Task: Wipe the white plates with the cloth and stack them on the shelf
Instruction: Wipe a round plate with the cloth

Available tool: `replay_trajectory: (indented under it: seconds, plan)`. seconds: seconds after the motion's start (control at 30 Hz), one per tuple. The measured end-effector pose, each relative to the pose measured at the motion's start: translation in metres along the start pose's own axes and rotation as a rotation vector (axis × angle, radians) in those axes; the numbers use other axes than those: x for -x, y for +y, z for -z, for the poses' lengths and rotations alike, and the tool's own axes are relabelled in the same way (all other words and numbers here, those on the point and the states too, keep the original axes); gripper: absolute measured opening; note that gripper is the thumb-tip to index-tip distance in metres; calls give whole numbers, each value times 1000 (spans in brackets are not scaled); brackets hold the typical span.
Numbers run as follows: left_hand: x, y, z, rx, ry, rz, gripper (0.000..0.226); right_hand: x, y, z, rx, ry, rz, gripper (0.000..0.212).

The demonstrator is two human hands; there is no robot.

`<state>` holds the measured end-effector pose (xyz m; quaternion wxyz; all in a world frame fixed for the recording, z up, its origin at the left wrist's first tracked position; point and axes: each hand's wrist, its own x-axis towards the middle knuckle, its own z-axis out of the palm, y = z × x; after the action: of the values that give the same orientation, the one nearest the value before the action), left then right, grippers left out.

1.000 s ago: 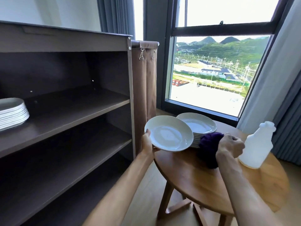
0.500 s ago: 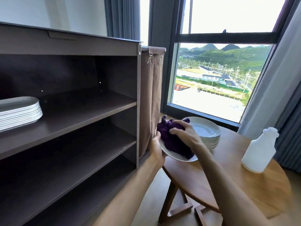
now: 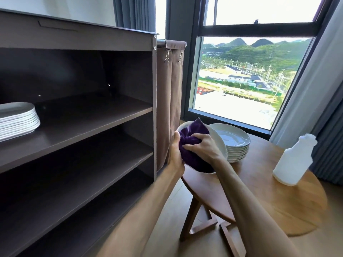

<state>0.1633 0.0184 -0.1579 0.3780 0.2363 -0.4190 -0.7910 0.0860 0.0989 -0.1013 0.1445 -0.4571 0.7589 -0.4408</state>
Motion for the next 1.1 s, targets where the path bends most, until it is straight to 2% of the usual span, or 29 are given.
replay_trajectory:
  seconds: [0.1, 0.13, 0.2, 0.27, 0.33, 0.43, 0.53, 0.67, 0.77, 0.9, 0.97, 1.1]
  plan:
    - [-14, -5, 11, 68, 0, 64, 92, 6, 18, 4, 162, -213, -207, 50]
    - [-13, -4, 11, 43, -10, 64, 90, 9, 26, 8, 209, -242, -274, 56]
    - [-4, -3, 8, -33, -2, 6, 58, 13, 40, 14, 265, -219, -348, 50]
    - [3, -6, 6, -83, -8, -50, 39, 15, 53, 16, 335, -72, -384, 55]
    - [8, -10, 4, -116, -13, -73, 38, 14, 60, 18, 369, 116, -375, 57]
    - [13, -15, -2, -152, -27, -79, 35, 7, 63, 22, 427, 329, -294, 32]
    - [15, -18, -5, -175, -69, -52, 43, -2, 59, 27, 409, 465, -232, 26]
    - [16, -30, -17, -144, -93, 47, 40, -12, 37, 28, 181, 554, -140, 27]
    - [14, -35, -26, -102, -111, 39, 39, -14, 24, 25, -16, 453, -99, 24]
    - [5, -27, -34, -83, -30, 15, 55, -4, 16, 22, -138, 262, -9, 12]
    - [-1, -28, -32, -63, -25, 10, 56, -1, 17, 22, -87, 158, -47, 8]
    - [-2, -34, -26, 6, 42, 29, 57, 0, 12, 29, 135, -51, -188, 17]
